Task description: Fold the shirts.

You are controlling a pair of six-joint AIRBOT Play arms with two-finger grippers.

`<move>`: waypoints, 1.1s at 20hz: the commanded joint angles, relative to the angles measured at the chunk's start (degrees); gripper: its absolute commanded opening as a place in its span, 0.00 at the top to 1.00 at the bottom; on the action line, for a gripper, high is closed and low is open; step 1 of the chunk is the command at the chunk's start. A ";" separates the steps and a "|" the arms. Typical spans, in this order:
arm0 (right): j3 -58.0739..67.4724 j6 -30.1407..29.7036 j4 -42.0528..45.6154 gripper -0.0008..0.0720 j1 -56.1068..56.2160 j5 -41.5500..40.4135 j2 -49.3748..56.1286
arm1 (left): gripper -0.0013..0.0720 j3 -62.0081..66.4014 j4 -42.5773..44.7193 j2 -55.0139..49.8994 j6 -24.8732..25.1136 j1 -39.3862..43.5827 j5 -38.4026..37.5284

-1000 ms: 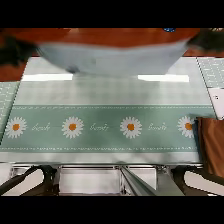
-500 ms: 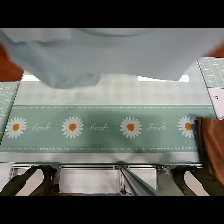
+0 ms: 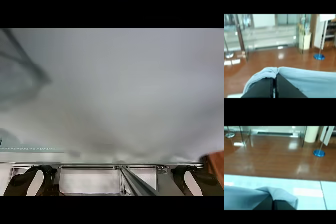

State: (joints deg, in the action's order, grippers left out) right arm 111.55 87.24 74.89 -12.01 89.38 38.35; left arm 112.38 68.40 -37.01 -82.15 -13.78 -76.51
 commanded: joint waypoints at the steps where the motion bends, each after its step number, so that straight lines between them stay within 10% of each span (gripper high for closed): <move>1: -6.62 1.40 -0.57 0.97 0.04 2.99 -0.83 | 0.95 -7.32 5.57 1.31 -3.10 2.38 -3.13; 10: -42.75 -7.91 -13.14 0.97 0.04 -16.28 13.11 | 0.95 -39.98 -1.66 -16.44 -4.48 2.40 8.96; 22: -9.33 -6.19 -23.58 0.97 0.09 -26.43 70.82 | 0.95 -12.70 -20.00 -73.48 -9.20 4.52 18.78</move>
State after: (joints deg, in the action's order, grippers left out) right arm 92.77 78.32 53.15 -11.94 62.70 98.08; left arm 93.25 53.60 -100.60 -88.84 -9.45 -58.13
